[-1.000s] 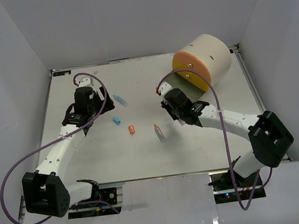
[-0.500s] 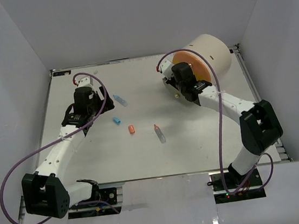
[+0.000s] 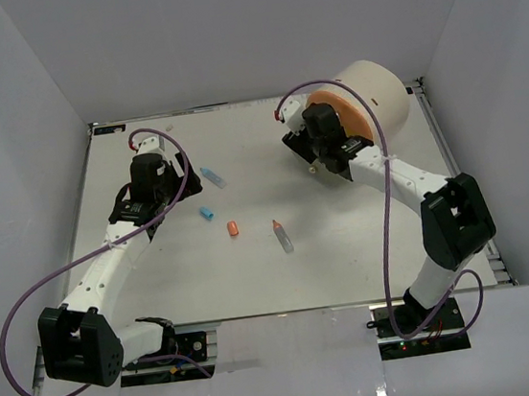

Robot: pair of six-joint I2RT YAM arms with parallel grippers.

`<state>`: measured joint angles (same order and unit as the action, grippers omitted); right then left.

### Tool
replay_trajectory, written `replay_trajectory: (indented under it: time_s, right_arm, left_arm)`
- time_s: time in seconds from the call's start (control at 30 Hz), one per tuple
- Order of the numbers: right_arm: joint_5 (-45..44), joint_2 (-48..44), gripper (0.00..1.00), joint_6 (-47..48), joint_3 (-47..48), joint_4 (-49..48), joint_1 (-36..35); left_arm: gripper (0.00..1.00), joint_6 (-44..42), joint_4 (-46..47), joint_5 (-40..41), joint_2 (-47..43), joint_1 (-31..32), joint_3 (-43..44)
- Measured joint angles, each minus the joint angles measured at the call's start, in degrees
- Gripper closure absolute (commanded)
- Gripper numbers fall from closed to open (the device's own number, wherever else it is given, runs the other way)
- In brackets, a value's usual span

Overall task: Sort the stationery into containers
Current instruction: Place the pen in the drawer, then pick up the pen from the center of the board.

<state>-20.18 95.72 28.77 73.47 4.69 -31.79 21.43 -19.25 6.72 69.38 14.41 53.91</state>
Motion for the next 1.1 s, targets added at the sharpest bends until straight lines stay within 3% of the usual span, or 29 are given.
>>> replay_trajectory:
  time_s: [0.17,0.37,0.7,1.1]
  right_arm:
    - [1.62,-5.51,0.2,-6.99,-1.77,1.55,-1.75]
    - [4.28,-12.44,0.18,-20.48,-10.95,1.68,-9.7]
    - [8.17,-10.36,0.19,-36.3,-22.75,4.2,-17.75]
    - [10.51,-6.47,0.28,-42.14,-24.52,2.4,-21.92]
  left_arm:
    - [0.02,0.0,0.0,-0.02,-0.17,0.0,0.0]
    - [0.02,0.0,0.0,-0.02,-0.28,0.0,0.0]
    - [0.02,0.02,0.0,-0.04,-0.28,0.0,-0.09]
    - [0.02,0.04,0.0,-0.07,-0.28,0.0,-0.09]
